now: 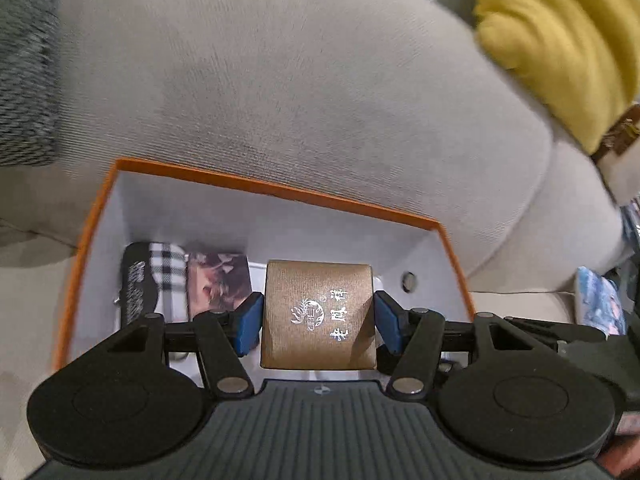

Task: Organize rigid objects
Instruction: 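Carry the brown box with the left tool while the right tool carries the clear cube into the orange box, then release the brown box from the left tool while the right tool releases the clear cube beside it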

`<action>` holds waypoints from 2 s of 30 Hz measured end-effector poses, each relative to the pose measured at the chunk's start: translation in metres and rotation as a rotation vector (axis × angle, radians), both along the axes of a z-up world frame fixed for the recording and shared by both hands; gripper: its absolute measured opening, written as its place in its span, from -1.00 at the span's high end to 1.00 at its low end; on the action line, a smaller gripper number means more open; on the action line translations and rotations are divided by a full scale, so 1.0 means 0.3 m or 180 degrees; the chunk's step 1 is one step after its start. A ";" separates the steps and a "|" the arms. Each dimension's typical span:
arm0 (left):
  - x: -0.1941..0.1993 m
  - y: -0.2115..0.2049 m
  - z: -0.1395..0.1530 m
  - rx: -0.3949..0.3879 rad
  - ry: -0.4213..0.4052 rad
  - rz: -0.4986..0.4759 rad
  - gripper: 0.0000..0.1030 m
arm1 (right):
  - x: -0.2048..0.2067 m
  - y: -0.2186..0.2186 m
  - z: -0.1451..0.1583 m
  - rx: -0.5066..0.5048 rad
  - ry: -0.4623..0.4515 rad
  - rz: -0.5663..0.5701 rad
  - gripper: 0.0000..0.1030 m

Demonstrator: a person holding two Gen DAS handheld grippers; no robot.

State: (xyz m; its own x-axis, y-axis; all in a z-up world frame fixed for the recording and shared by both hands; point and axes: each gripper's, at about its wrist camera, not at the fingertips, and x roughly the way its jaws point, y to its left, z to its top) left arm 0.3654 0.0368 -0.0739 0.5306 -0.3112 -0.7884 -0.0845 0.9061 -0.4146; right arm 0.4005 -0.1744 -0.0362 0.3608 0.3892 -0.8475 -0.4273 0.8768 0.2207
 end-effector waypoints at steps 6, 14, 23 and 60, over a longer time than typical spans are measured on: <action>0.129 -0.025 -0.097 0.0099 0.0149 -0.0069 -0.31 | 0.119 0.034 -0.097 -0.0287 -0.0021 0.0062 -0.03; 0.179 -0.044 -0.186 0.0198 0.0248 -0.0038 -0.31 | 0.169 0.110 -0.168 -0.0553 -0.0090 0.0334 -0.03; 0.192 -0.077 -0.244 0.0256 0.0394 -0.0008 -0.32 | 0.202 0.156 -0.233 -0.0738 -0.0049 0.0498 -0.03; 0.139 -0.163 -0.207 0.1737 0.0302 -0.1779 0.31 | 0.182 0.435 -0.431 -0.1365 -0.0169 0.1323 0.60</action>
